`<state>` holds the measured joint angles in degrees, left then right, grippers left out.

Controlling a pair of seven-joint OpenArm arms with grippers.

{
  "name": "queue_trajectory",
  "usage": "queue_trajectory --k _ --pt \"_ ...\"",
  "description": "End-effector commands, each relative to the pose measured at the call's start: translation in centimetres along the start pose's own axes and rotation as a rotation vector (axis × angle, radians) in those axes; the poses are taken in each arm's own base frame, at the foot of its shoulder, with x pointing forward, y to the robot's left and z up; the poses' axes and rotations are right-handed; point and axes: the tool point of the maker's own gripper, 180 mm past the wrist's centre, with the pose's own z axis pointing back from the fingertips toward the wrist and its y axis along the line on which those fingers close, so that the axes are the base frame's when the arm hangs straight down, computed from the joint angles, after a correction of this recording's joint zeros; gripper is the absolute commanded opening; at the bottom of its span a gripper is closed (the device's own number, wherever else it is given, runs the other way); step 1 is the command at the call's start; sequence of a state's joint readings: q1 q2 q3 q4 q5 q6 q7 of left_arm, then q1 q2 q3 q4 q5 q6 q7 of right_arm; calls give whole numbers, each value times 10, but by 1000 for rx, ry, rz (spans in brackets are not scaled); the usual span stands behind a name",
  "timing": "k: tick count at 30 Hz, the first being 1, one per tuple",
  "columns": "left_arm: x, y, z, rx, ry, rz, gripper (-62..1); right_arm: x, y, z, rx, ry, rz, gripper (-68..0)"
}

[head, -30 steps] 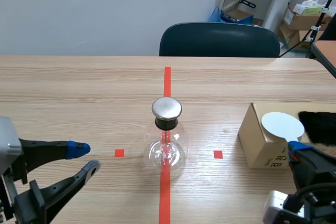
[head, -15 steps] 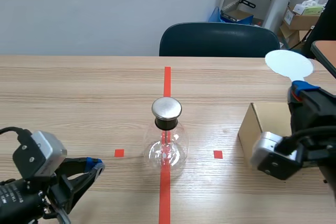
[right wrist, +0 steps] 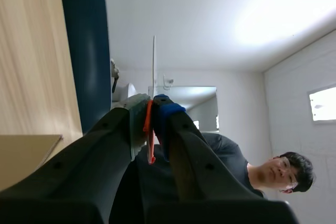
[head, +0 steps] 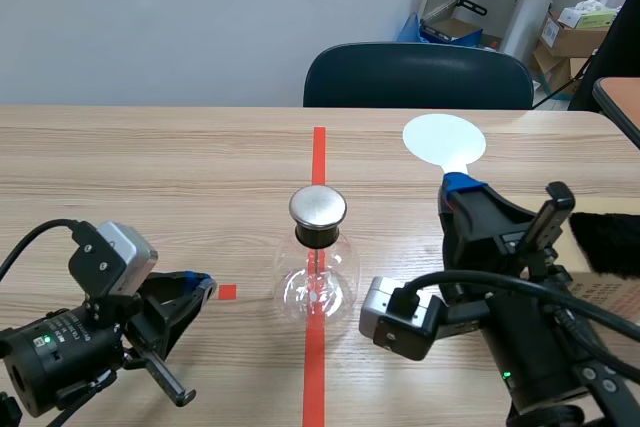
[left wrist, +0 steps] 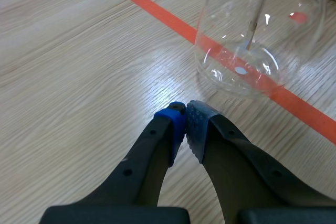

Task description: Do the electroscope experiment

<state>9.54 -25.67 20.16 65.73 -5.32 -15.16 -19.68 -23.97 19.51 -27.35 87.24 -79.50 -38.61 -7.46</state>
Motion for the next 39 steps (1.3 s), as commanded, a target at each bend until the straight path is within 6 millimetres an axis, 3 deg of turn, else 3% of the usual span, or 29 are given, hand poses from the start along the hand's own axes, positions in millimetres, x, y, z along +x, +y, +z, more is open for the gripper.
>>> queue_trajectory --k 1,15,39 --pt "12 -4 -5 -22 -40 -12 -567 -5 -4 -4 -24 18 8 -668" --pt "10 -45 -17 -142 -32 -79 -567 -1 5 -6 -15 88 4 -667" --pt "10 -46 -17 -142 -32 -77 -567 -4 5 -5 -13 105 5 -669"
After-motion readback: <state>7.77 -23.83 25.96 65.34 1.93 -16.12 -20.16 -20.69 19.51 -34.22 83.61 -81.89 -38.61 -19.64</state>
